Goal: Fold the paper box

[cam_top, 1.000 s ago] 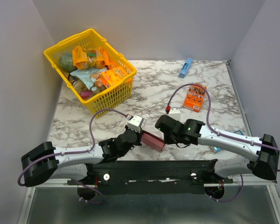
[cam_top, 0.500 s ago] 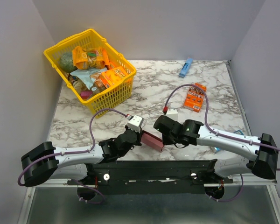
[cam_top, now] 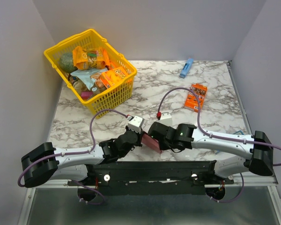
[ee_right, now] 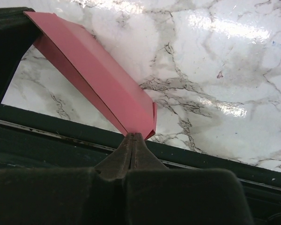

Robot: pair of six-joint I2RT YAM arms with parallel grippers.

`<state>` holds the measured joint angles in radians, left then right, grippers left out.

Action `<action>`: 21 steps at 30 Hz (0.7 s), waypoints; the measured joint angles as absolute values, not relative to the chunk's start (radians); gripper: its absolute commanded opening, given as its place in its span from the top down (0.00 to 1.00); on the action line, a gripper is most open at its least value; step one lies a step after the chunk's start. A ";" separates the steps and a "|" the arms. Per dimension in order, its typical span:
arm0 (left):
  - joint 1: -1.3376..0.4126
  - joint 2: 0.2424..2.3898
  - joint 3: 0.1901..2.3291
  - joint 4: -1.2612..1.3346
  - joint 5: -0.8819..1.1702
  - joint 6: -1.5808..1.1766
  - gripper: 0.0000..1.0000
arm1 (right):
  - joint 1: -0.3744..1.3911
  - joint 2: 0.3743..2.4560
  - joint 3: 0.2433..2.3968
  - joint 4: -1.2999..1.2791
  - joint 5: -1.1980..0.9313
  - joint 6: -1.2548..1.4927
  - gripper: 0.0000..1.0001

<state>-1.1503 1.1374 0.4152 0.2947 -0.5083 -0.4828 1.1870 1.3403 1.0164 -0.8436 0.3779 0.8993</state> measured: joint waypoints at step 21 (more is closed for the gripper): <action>-1.154 1.035 0.364 0.237 -0.467 -0.469 0.59 | 1.249 1.458 1.067 -0.896 0.406 0.953 0.98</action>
